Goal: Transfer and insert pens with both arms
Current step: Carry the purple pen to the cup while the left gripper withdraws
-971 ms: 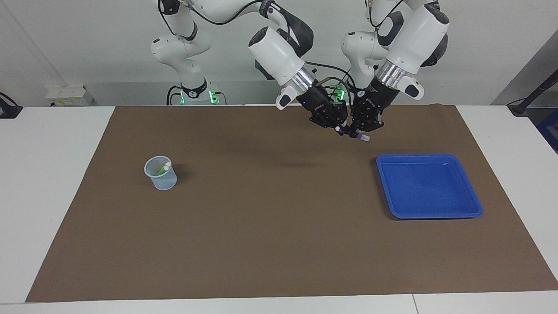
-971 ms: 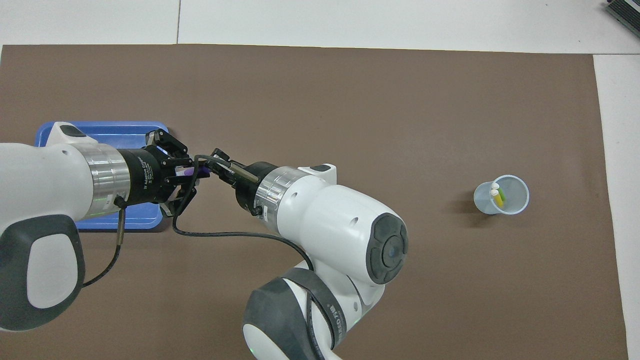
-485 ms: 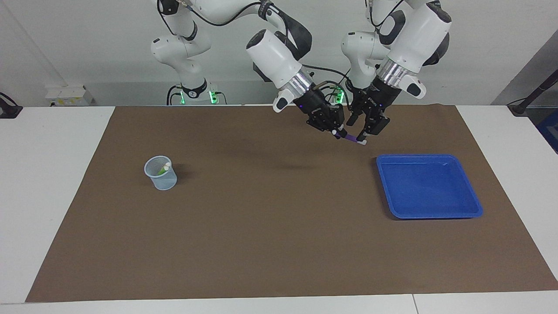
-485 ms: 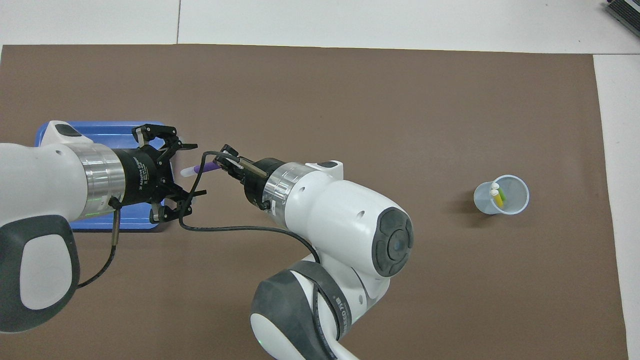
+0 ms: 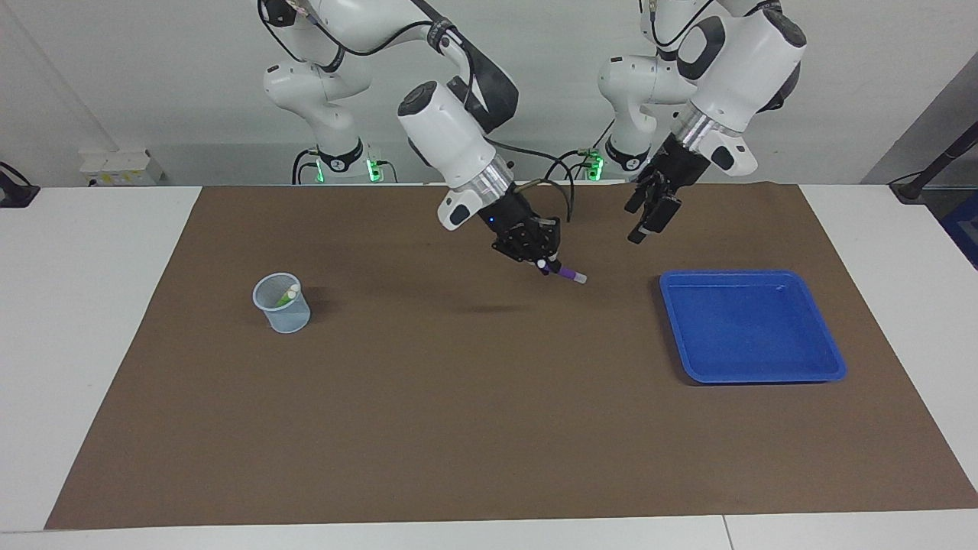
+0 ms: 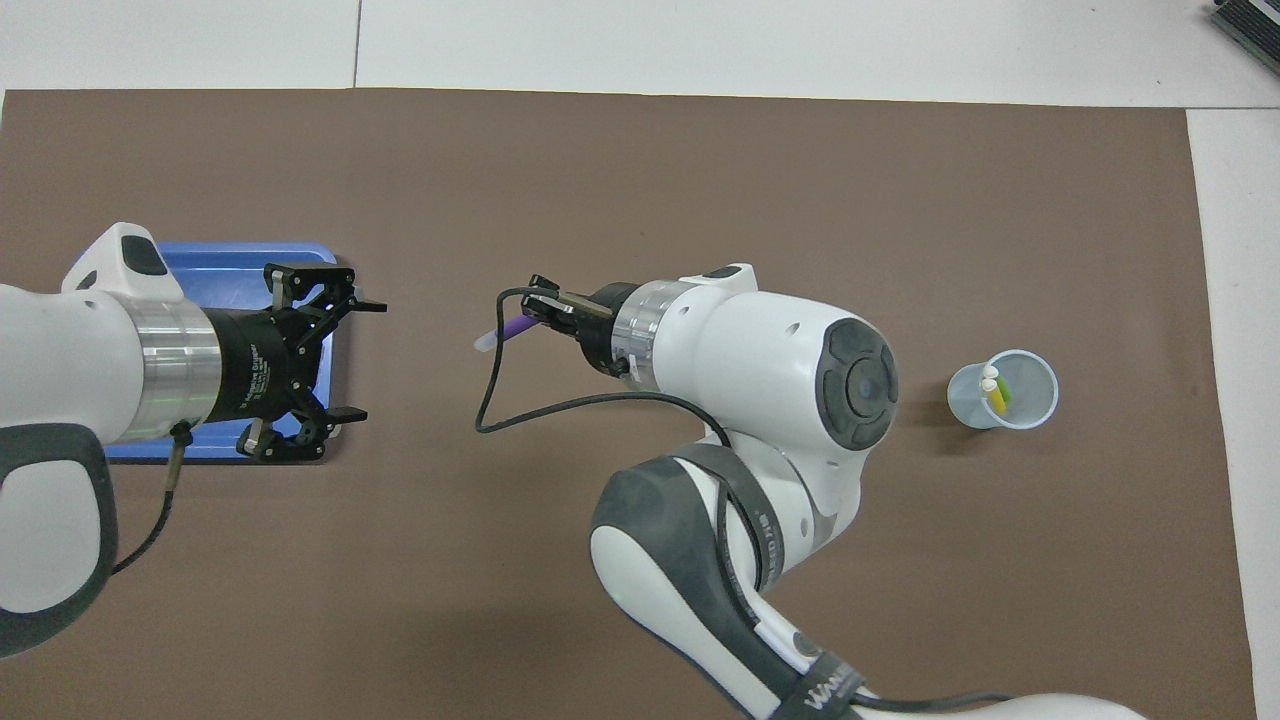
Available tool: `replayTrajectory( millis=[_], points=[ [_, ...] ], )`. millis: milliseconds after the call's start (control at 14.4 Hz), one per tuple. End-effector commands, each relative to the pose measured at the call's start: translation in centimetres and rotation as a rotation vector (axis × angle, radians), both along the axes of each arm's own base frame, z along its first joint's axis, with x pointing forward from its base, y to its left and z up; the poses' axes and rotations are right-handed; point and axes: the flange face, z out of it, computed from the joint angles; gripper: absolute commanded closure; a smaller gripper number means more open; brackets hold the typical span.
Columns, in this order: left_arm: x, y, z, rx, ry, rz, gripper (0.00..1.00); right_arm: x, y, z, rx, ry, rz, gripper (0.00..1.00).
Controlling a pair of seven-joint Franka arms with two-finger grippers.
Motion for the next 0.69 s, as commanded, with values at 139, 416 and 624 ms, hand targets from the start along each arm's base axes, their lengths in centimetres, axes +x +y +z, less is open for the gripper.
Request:
replayTrajectory(
  millis=[139, 416, 624],
  points=[
    [-1.5, 6.1, -0.1, 0.048, -0.074, -0.404, 0.00, 0.8, -7.4, -1.2, -0.328, 0.014, 0.212, 1.00],
    [-1.9, 8.7, -0.6, 0.167, -0.093, -0.652, 0.00, 1.7, -18.1, -0.4, -0.569, 0.078, 0.484, 1.00],
    [-2.1, 10.6, -0.9, 0.258, -0.098, -0.817, 0.00, 2.4, -26.6, 1.4, -0.610, 0.075, 0.629, 1.00]
  ],
)
